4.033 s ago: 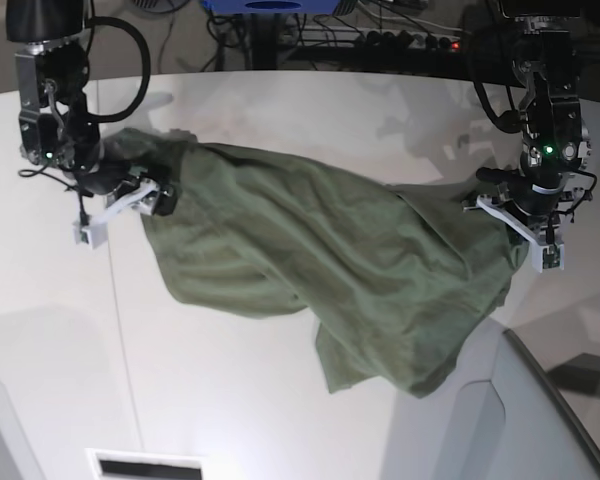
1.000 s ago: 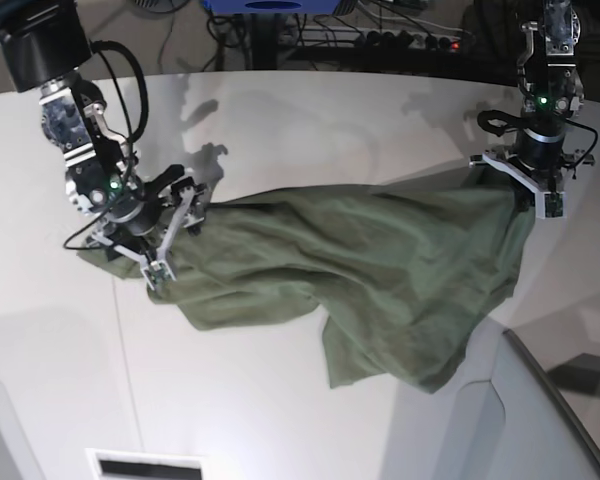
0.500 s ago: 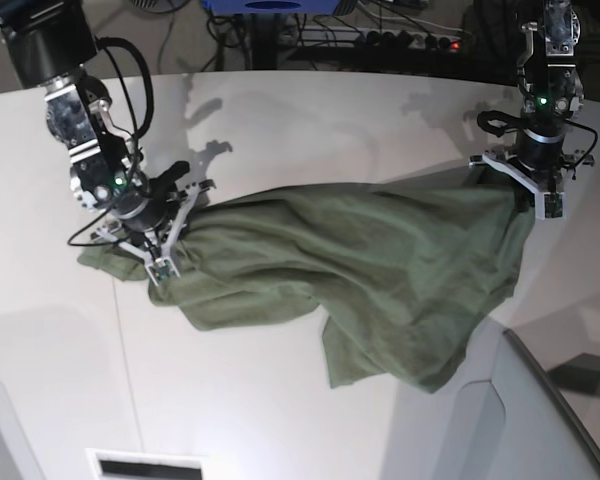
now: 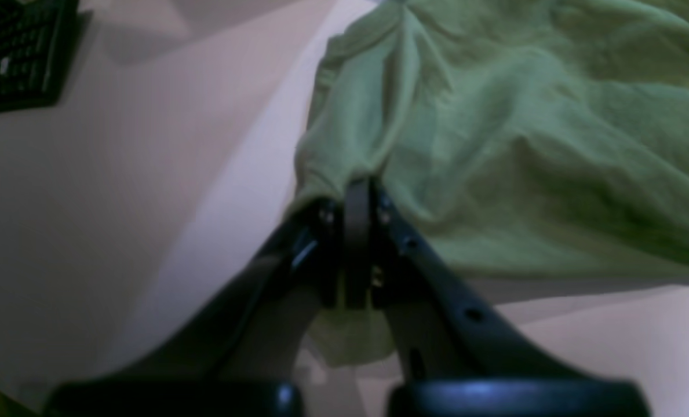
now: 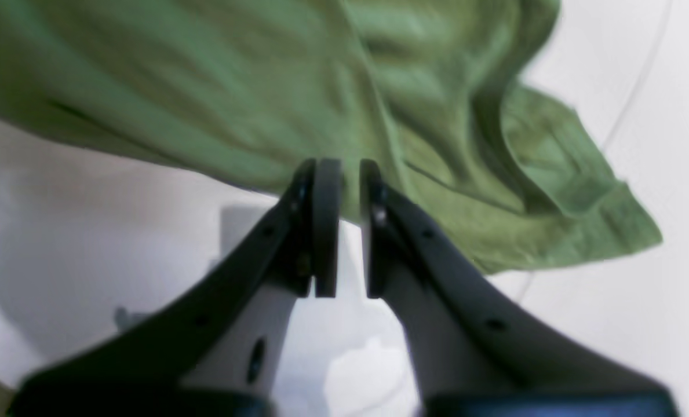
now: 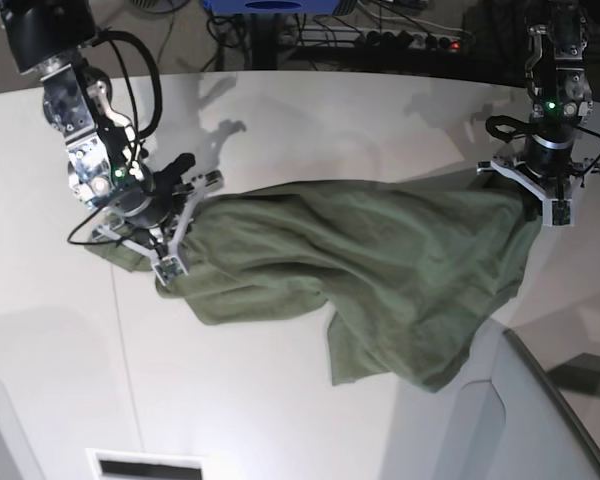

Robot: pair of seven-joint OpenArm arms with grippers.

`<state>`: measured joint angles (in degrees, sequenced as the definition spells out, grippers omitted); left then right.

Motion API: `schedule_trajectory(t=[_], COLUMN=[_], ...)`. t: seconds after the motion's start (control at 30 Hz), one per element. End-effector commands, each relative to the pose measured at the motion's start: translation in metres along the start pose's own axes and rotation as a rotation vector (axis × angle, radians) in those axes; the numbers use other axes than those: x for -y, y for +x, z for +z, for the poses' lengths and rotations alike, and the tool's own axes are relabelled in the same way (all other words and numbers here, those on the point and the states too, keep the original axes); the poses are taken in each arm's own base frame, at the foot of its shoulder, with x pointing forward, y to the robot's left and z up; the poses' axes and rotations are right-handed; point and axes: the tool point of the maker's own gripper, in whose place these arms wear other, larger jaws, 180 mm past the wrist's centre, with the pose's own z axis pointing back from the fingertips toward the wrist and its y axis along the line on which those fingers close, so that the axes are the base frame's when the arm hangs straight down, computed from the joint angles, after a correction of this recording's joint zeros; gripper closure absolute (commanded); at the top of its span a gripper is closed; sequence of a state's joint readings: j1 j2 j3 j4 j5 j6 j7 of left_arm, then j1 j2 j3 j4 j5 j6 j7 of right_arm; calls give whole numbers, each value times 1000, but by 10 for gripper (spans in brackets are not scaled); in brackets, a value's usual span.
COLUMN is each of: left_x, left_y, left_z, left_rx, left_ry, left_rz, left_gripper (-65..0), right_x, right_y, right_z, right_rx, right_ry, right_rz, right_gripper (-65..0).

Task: Layout the t-shirt on the table in an organized manner, then fold the t-shirt properly
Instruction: 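Drag the held shirt edge with the right gripper across the table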

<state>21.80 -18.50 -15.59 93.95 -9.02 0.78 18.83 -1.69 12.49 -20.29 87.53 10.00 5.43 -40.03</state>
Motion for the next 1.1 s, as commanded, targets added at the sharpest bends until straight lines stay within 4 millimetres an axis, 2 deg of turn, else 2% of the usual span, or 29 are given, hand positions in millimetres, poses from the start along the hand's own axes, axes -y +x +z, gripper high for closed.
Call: schedule_trajectory(t=[0.0, 0.1, 0.13, 0.2, 0.37, 0.57, 0.63, 0.73, 0.8, 0.9, 1.07], left_x=[-5, -5, -5, -4, -5, -4, -4, -5, -6, -6, -6], left_y=[14, 12, 11, 11, 10, 10, 10, 10, 10, 10, 11], left_z=[0, 0, 0, 0, 0, 0, 0, 0, 0, 0, 0], left_rx=[45, 41, 39, 38, 37, 37, 37, 37, 37, 37, 39], left_ry=[9, 8, 8, 7, 10, 7, 7, 9, 11, 11, 11], left_rz=[-19, -17, -18, -16, -16, -17, -17, -16, -14, -14, -14], left_gripper=[0, 0, 0, 0, 0, 0, 0, 0, 0, 0, 0], right_x=[8, 18, 19, 28, 35, 33, 33, 33, 32, 30, 20], right_y=[15, 9, 8, 4, -13, -16, -17, -17, -21, -23, -7], right_z=[1, -3, -5, -9, -21, -23, -23, -23, -23, -20, 0], right_rx=[47, 32, 30, 42, 10, 4, -2, -3, -25, -50, -15], right_ry=[-16, -34, -36, -52, -63, -59, -57, -57, -56, -52, -39], right_rz=[3, -41, -63, -97, -120, -119, -118, -118, -119, -117, -98], right_gripper=[-153, -315, -339, -338, -275, -261, -206, -62, -15, -3, -2])
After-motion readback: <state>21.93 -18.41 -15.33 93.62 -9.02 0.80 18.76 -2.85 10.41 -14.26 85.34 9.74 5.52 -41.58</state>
